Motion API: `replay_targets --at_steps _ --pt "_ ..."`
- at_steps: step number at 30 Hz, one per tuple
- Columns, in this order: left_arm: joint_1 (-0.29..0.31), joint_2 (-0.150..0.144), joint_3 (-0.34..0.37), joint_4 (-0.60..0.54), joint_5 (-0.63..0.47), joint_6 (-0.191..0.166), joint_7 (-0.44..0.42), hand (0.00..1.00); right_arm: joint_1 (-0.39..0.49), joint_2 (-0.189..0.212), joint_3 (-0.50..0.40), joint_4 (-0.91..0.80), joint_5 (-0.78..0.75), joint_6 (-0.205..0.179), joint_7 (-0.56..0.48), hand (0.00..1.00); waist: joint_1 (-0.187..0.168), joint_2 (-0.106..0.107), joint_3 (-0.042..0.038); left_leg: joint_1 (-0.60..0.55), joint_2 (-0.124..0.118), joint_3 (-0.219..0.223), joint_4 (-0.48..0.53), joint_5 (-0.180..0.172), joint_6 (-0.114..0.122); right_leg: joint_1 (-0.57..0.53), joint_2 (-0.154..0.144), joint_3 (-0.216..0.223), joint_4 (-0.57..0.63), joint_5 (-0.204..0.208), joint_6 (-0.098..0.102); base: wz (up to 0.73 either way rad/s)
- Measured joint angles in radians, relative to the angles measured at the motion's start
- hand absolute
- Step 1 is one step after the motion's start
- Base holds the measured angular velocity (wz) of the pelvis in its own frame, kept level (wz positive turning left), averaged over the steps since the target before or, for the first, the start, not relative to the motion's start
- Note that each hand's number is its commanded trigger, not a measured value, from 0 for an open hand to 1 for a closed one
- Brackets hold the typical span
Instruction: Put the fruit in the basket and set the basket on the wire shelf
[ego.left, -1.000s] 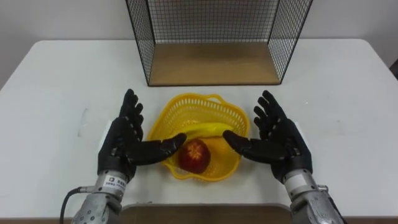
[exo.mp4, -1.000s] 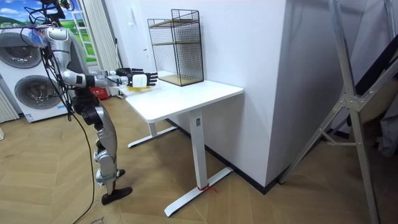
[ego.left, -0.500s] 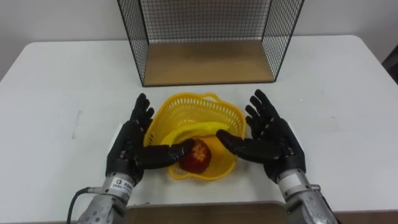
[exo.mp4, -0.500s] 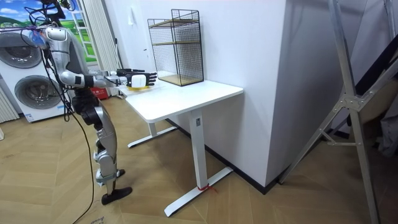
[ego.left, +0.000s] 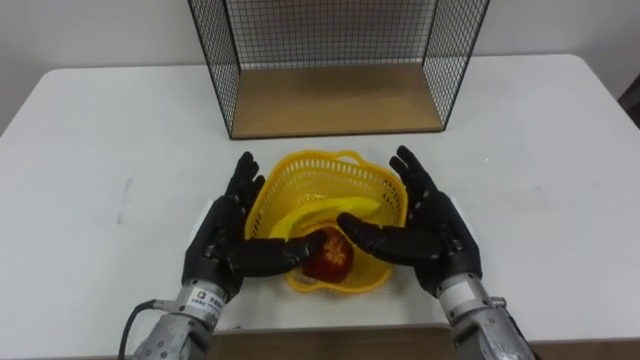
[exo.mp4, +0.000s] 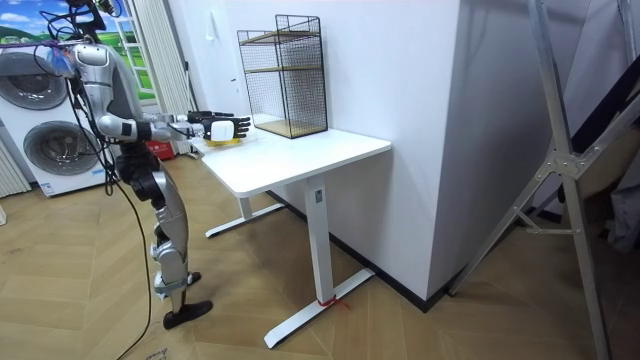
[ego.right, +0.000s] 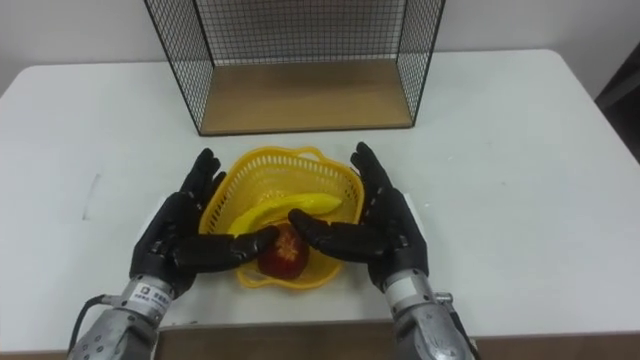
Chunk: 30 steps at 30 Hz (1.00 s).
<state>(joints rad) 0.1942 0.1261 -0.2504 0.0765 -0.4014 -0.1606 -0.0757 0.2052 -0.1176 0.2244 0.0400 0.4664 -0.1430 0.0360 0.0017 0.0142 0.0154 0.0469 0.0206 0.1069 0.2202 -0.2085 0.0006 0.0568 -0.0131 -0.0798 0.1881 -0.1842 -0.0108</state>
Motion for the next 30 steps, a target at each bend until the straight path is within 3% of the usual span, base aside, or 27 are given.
replay_targets --at_steps 7,12,26,30 --pt "0.000 -0.003 -0.019 0.001 -0.001 0.000 0.005 0.00 -0.004 0.005 0.005 0.022 0.001 -0.001 0.000 0.00 0.000 -0.011 0.0004 0.000 0.000 0.000 0.000 0.000 0.000 0.000 0.000 0.000 0.000 0.000 0.000 0.00" --pt "0.000 -0.023 -0.029 0.001 -0.018 0.000 0.012 0.00 -0.011 0.011 0.015 0.048 0.001 -0.001 -0.002 0.00 0.005 -0.020 -0.0005 -0.002 0.000 0.001 0.000 0.000 0.000 -0.004 0.000 0.001 0.002 0.000 0.000 0.00" --pt "-0.003 -0.032 -0.044 0.001 -0.048 -0.001 0.069 0.00 -0.058 0.011 0.039 0.072 -0.003 -0.012 -0.033 0.00 0.008 -0.024 0.0000 -0.002 0.000 0.000 0.000 0.000 0.000 -0.004 0.000 0.001 0.002 0.000 0.000 0.00" --pt "-0.008 -0.043 -0.049 0.001 -0.048 -0.002 0.086 0.00 -0.087 0.011 0.040 0.080 -0.004 -0.012 -0.040 0.00 0.011 -0.035 0.0054 -0.002 0.000 0.000 0.000 0.000 0.000 -0.004 0.000 0.000 0.001 0.000 0.000 0.00"
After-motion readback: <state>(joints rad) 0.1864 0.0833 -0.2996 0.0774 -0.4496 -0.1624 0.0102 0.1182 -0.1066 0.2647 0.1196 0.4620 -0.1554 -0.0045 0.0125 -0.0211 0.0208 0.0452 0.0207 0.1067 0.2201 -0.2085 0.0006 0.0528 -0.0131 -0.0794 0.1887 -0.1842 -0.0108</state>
